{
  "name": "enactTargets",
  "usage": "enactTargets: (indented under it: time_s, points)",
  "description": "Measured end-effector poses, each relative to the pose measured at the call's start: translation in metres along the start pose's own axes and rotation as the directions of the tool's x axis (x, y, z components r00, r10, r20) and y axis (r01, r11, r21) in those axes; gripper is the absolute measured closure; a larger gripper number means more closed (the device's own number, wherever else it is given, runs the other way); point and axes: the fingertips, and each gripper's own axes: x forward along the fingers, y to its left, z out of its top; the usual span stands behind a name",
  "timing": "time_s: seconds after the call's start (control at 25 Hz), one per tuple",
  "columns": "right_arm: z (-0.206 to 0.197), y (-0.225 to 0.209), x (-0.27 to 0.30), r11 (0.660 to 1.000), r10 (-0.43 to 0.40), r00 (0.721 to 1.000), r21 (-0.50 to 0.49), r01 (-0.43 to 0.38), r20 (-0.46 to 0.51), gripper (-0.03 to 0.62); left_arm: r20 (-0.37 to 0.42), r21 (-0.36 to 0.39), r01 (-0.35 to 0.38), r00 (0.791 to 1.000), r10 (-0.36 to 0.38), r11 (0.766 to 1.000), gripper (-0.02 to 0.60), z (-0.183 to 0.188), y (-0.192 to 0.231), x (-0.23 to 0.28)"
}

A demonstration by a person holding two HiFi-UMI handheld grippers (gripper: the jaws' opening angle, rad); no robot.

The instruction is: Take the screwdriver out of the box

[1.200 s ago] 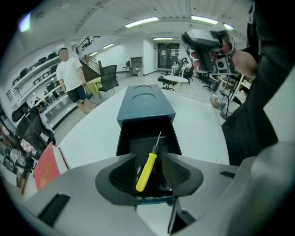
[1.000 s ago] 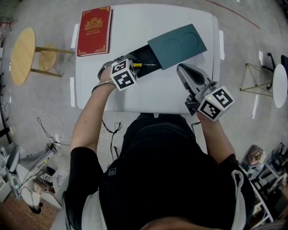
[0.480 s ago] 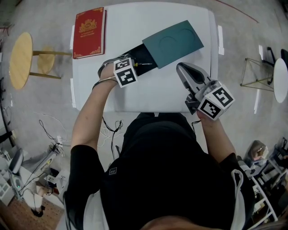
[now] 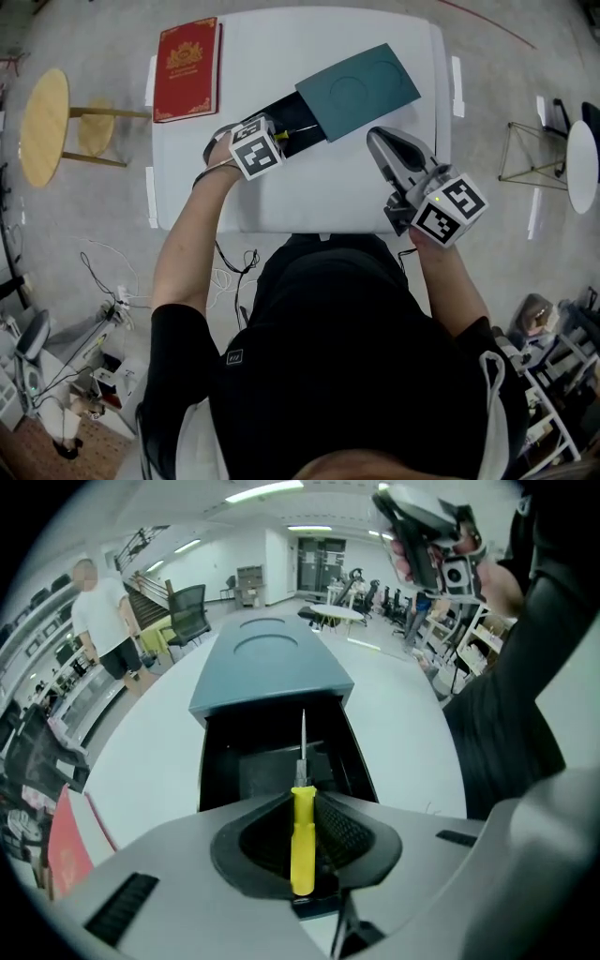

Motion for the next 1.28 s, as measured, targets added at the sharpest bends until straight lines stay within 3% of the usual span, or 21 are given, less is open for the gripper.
enactTargets:
  time_s: [0.36,0.56,0.76,1.04,1.28]
  points:
    - [0.009,0.026,0.004,0.999,0.032,0.999,-0.016,-0.032,0.021,0.563,0.108,-0.126,-0.092,0.989,0.106,0.988,0.505,0.001,-0.001,-0.059]
    - [0.009,0.054,0.017,0.997,0.065,0.997,-0.035,-0.064,0.029,0.563,0.22,-0.269,-0.096,0.962,0.158,0.958,0.505,-0.008,-0.01,-0.104]
    - [0.001,0.085,0.029,0.995,0.09,0.995,-0.043,-0.089,0.03,0.563,0.256,-0.358,-0.124,0.94,0.225,0.925,0.504,-0.033,-0.032,-0.138]
    - [-0.009,0.122,0.051,0.99,0.121,0.992,-0.073,-0.12,0.017,0.563,0.258,-0.483,-0.148,0.918,0.302,0.863,0.505,-0.082,-0.054,-0.159]
    - [-0.018,0.14,0.068,0.984,0.163,0.986,-0.073,-0.164,-0.022,0.563,0.204,-0.619,-0.143,0.92,0.334,0.773,0.503,-0.13,-0.066,-0.149]
